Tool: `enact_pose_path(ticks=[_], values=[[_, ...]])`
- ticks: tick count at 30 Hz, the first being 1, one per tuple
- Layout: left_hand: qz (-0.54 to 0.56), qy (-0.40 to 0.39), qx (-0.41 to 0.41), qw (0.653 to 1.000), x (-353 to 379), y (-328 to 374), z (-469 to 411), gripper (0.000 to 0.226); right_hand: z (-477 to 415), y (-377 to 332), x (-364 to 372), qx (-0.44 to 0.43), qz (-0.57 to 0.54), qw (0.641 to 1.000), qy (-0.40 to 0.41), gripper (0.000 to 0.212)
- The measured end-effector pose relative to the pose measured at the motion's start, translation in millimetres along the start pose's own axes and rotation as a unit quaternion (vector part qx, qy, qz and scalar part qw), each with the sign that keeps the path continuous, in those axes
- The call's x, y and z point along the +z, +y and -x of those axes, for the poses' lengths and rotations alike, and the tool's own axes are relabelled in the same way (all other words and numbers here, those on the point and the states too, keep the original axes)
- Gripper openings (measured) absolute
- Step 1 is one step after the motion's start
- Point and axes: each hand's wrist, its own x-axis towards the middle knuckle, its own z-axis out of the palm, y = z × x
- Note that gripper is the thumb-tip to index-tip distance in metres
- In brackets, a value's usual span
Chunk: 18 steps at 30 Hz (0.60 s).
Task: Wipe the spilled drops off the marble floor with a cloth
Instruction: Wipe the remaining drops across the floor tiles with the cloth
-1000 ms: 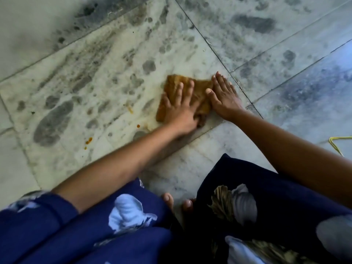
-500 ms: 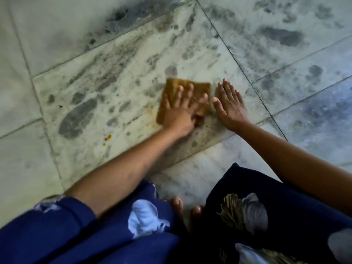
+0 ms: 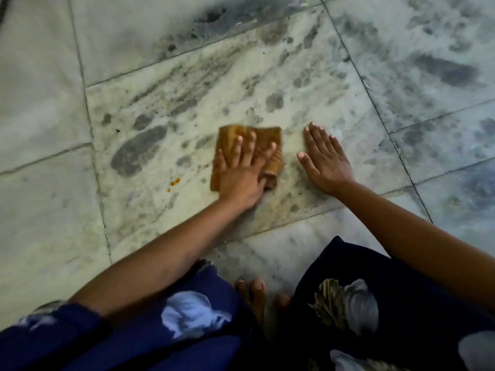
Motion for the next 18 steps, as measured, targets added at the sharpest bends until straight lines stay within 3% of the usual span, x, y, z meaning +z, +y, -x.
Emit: enact_pose_path(ticks=[4, 7, 14, 18], values=[[-0.014, 0.028, 0.118, 0.992, 35, 25, 55, 0.067, 1, 3, 2, -0.003, 0.003, 1.000, 0.011, 0.077], [-0.032, 0.020, 0.151, 0.988, 28, 12, 35, 0.065, 1, 2, 5, -0.006, 0.001, 1.000, 0.017, 0.078], [0.048, 0.014, -0.050, 0.998, -9, -52, -33, 0.057, 1, 1, 5, -0.009, 0.008, 1.000, 0.022, 0.079], [0.037, 0.026, -0.038, 0.998, 12, -25, 23, 0.059, 1, 1, 6, -0.010, 0.015, 0.999, 0.033, 0.081]])
